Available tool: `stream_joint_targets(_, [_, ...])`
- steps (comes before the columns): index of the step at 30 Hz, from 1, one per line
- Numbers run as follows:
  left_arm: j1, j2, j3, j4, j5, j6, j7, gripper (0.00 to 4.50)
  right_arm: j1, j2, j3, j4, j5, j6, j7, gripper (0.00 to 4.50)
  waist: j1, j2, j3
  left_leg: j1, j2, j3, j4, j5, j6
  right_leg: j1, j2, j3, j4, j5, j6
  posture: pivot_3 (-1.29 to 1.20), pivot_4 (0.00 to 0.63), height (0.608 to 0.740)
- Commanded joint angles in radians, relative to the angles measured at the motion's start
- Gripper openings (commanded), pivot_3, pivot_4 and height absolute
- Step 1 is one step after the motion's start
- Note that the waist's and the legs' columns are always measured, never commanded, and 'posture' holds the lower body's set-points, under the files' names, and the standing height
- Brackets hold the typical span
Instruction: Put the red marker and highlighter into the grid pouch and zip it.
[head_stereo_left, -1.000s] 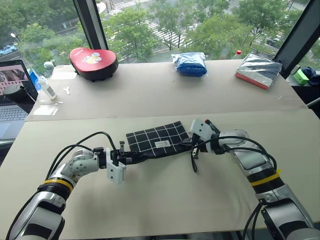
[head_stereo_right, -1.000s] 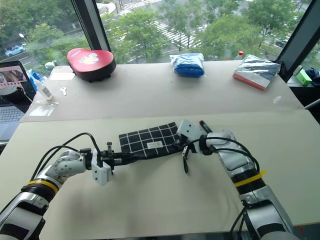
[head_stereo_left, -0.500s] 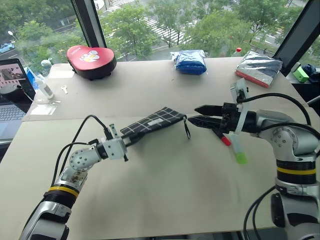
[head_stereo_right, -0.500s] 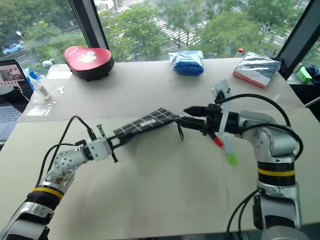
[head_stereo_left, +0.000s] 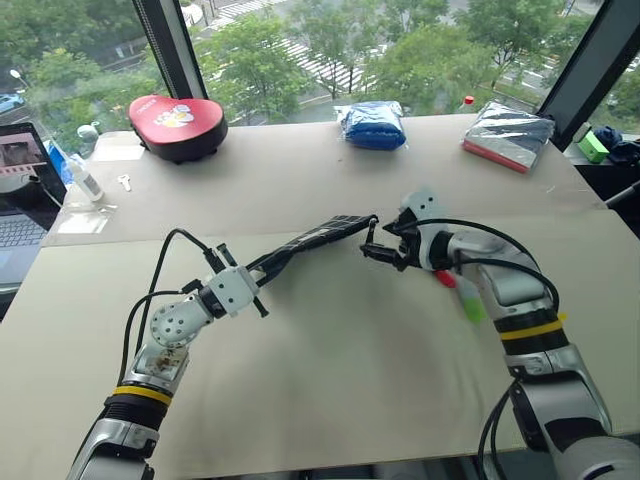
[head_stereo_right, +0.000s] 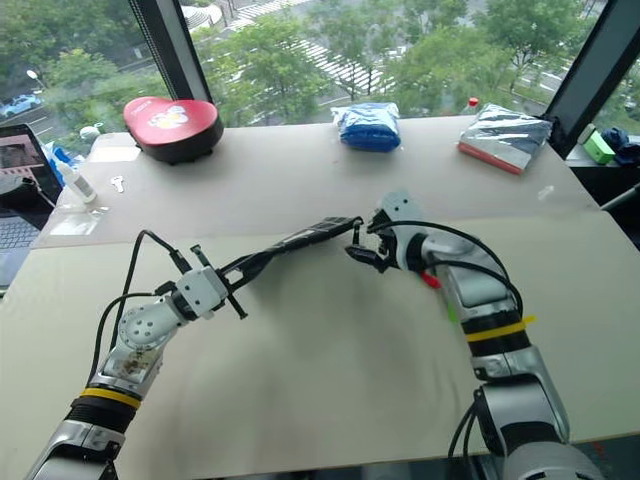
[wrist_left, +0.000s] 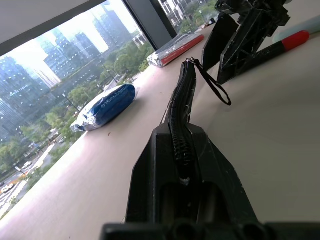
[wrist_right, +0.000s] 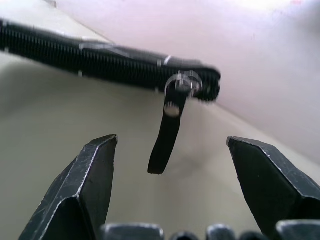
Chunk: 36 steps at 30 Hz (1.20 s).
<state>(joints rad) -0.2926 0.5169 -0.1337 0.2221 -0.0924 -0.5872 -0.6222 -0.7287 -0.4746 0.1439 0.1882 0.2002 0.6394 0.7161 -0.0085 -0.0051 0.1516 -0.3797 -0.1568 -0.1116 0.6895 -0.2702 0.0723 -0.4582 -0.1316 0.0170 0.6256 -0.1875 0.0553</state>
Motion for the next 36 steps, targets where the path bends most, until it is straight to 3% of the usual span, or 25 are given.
stream_joint_targets(1, [0.006, 0.002, 0.028, -0.007, 0.008, -0.027, -0.002, 0.00, -0.031, 0.017, -0.006, 0.035, -0.023, -0.046, -0.013, 3.90, 0.001, 0.000, 0.000, 0.000, 0.000, 0.000, 0.001, 0.000, 0.000, 0.000, 0.000, 0.000, 0.000, 0.000, 0.000, 0.00, 0.150, 0.740])
stream_joint_targets(5, [0.015, -0.001, 0.023, 0.000, 0.024, -0.039, -0.001, 0.00, -0.042, 0.056, -0.004, 0.070, -0.032, -0.059, -0.020, 3.90, -0.004, 0.000, 0.000, -0.001, 0.000, 0.000, 0.003, 0.000, 0.001, 0.000, 0.000, 0.000, 0.000, 0.000, 0.000, 0.00, 0.150, 0.740])
stream_joint_targets(8, [0.017, -0.004, 0.022, 0.000, 0.026, -0.040, -0.001, 0.00, -0.045, 0.075, -0.011, 0.080, -0.030, -0.073, -0.018, 3.22, -0.006, 0.000, 0.000, -0.001, 0.000, 0.000, 0.003, 0.000, 0.000, 0.000, 0.001, 0.000, 0.001, 0.000, 0.000, 0.00, 0.150, 0.740])
stream_joint_targets(14, [0.021, -0.011, 0.018, -0.006, 0.029, -0.039, -0.002, 0.00, -0.043, 0.096, -0.014, 0.087, -0.031, -0.089, -0.019, 1.03, -0.005, 0.000, 0.000, -0.001, 0.000, 0.000, 0.003, 0.000, 0.000, 0.000, 0.001, 0.000, 0.001, 0.000, 0.000, 0.00, 0.150, 0.740])
stream_joint_targets(17, [0.021, -0.015, 0.018, -0.008, 0.031, -0.038, -0.001, 0.00, -0.031, 0.095, -0.005, 0.071, -0.026, -0.093, 0.004, 0.14, -0.005, 0.000, 0.000, -0.001, 0.000, 0.000, 0.003, 0.000, 0.000, 0.000, 0.001, 0.000, 0.001, 0.000, 0.000, 0.00, 0.150, 0.740])
stream_joint_targets(23, [0.026, -0.022, 0.018, -0.013, 0.040, -0.035, 0.006, 0.00, -0.027, 0.093, 0.007, 0.058, -0.031, -0.088, 0.031, 0.05, -0.005, 0.000, 0.000, -0.001, 0.000, 0.000, 0.003, 0.000, 0.000, 0.000, 0.001, 0.000, 0.001, 0.000, 0.000, 0.00, 0.150, 0.740])
stream_joint_targets(28, [0.029, -0.030, 0.016, -0.013, 0.047, -0.037, 0.010, 0.00, -0.014, 0.079, 0.094, -0.036, -0.037, -0.052, 0.115, 0.05, -0.006, 0.000, 0.000, -0.001, 0.000, 0.000, 0.003, 0.000, 0.001, 0.000, 0.001, 0.000, 0.001, 0.000, 0.000, 0.00, 0.150, 0.740])
stream_joint_targets(36, [0.003, -0.051, 0.012, 0.002, 0.054, -0.036, 0.001, 0.00, -0.055, 0.139, 0.153, -0.105, -0.009, -0.007, 0.175, 0.05, -0.005, 0.000, 0.000, -0.001, 0.000, 0.000, 0.004, 0.000, 0.000, 0.000, 0.001, 0.000, 0.002, 0.000, 0.000, 0.00, 0.150, 0.740])
